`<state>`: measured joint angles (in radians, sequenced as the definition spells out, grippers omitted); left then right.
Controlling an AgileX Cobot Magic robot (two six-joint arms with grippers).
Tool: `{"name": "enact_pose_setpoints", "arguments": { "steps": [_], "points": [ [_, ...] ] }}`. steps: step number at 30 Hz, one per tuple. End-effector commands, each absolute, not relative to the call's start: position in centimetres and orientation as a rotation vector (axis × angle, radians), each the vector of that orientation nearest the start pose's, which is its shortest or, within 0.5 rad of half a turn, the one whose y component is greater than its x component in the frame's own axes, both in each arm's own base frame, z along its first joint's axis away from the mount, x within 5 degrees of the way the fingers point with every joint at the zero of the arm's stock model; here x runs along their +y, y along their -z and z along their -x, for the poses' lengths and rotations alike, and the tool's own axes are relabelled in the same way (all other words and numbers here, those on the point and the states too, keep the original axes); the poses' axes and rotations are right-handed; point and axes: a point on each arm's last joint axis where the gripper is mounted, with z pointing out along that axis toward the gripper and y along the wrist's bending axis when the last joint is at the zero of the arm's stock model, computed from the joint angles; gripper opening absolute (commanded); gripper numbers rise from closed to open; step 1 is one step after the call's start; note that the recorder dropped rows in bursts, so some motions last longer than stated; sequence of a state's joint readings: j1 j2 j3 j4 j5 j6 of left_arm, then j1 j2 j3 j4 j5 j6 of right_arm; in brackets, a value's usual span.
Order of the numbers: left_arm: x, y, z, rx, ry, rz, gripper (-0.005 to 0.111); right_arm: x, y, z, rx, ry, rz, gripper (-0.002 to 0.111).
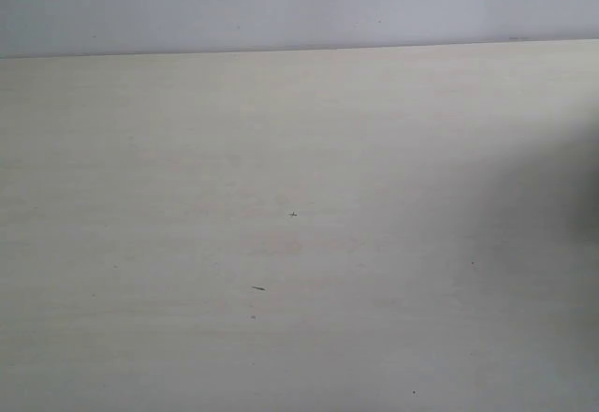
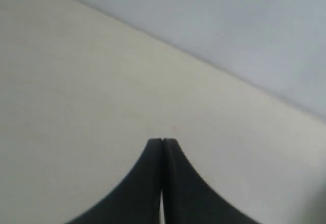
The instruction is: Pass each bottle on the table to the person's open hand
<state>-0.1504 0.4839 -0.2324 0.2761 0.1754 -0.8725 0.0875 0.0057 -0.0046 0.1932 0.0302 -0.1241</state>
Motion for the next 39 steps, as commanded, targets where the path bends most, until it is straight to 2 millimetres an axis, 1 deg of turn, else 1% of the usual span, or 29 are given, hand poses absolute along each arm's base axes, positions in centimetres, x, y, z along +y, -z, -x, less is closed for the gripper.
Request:
{"name": "enact_pose_setpoints", "arguments": {
  "steps": [1, 3, 6, 9, 13, 15, 17, 19, 23, 25, 27, 32, 35, 39],
  "points": [
    [0.6, -23.4, -7.8, 1.626, 0.553, 0.789, 0.000, 0.5, -21.2, -5.6, 1.500, -0.123, 0.014, 0.000],
    [0.9, -23.3, -7.1, 1.548, 0.554, 0.814, 0.000, 0.5, -21.2, -5.6, 1.500, -0.123, 0.014, 0.000],
    [1.0, -22.7, -6.6, 1.515, 0.538, 0.833, 0.000, 0.5, -21.2, -5.6, 1.500, -0.123, 0.014, 0.000],
    [1.0, -21.5, -6.5, 1.527, 0.574, 0.879, 0.000, 0.5, -21.2, -5.6, 1.500, -0.123, 0.014, 0.000],
    [0.8, -19.1, -6.5, 1.567, 0.619, 0.969, 0.000, 0.5, -21.2, -5.6, 1.500, -0.123, 0.014, 0.000],
    [0.8, -18.8, -6.5, 1.566, 0.642, 0.998, 0.000, 0.5, -21.2, -5.6, 1.500, -0.123, 0.014, 0.000],
    [0.8, -18.3, -6.3, 1.619, 0.607, 1.010, 0.000, 0.5, -21.2, -5.6, 1.500, -0.123, 0.014, 0.000],
    [0.7, -18.1, -6.0, 1.662, 0.552, 0.939, 0.000, 0.5, -21.2, -5.6, 1.500, -0.123, 0.014, 0.000],
    [0.6, -18.6, -5.7, 1.696, 0.388, 0.657, 0.000, 0.5, -21.2, -5.6, 1.500, -0.123, 0.014, 0.000],
    [0.5, -19.1, -5.5, 1.653, 0.309, 0.520, 0.000, 0.5, -21.2, -5.6, 1.500, -0.123, 0.014, 0.000],
    [0.5, -19.5, -5.6, 1.635, 0.239, 0.425, 0.000, 0.5, -21.2, -5.6, 1.500, -0.123, 0.014, 0.000],
    [0.5, -20.9, -5.6, 1.513, 0.059, 0.199, 0.000, 0.5, -21.1, -5.6, 1.505, -0.123, 0.015, 0.000],
    [0.5, -21.4, -5.6, 1.465, 0.074, 0.204, 0.000, 0.5, -21.1, -5.6, 1.505, -0.123, 0.015, 0.000],
    [0.5, -21.3, -5.6, 1.445, 0.246, 0.358, 0.000, 0.5, -21.1, -5.6, 1.505, -0.123, 0.015, 0.000]
  ]
}}
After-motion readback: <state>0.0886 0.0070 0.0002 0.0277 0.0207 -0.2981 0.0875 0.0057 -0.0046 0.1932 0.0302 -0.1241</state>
